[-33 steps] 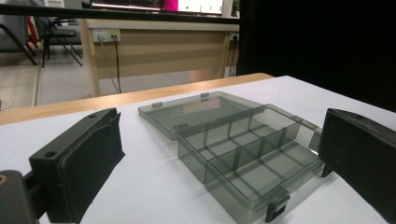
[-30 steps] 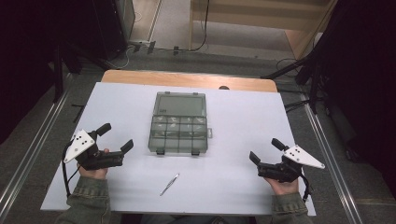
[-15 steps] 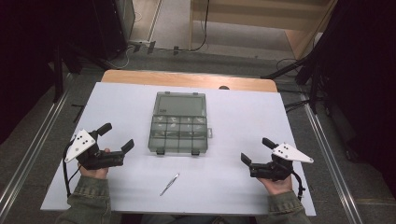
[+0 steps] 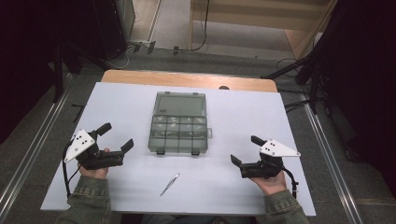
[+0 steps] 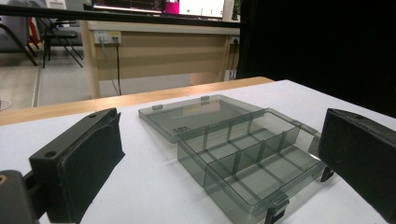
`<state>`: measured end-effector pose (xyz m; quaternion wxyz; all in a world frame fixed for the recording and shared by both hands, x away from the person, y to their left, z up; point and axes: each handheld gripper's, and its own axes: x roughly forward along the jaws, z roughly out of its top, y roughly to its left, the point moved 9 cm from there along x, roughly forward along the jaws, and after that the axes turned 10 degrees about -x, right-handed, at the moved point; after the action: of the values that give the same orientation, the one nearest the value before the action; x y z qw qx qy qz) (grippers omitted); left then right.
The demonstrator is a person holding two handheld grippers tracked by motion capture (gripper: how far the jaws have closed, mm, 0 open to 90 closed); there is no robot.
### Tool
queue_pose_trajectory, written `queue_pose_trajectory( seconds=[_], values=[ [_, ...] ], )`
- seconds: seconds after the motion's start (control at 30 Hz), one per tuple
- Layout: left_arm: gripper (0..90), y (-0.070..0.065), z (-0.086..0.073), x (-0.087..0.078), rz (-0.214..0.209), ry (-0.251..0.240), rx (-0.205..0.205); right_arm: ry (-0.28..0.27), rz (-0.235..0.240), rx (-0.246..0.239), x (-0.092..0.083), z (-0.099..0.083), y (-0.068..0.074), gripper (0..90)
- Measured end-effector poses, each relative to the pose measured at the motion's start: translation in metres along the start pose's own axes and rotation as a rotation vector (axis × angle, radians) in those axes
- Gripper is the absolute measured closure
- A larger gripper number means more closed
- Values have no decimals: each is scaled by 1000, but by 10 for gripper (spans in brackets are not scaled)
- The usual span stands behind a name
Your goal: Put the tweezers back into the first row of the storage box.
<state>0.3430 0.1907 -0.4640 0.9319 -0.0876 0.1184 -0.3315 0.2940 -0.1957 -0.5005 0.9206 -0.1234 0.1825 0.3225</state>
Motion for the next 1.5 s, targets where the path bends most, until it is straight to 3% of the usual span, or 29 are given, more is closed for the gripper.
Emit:
queue_pose_trajectory(
  seconds=[0.47, 1.5],
  values=[
    [0, 1, 0, -1, 3, -1, -5, 52, 60, -75, 24, 9, 22, 0],
    [0, 2, 1, -2, 0, -8, -16, 122, 215, -144, 61, 17, 67, 0]
  ],
)
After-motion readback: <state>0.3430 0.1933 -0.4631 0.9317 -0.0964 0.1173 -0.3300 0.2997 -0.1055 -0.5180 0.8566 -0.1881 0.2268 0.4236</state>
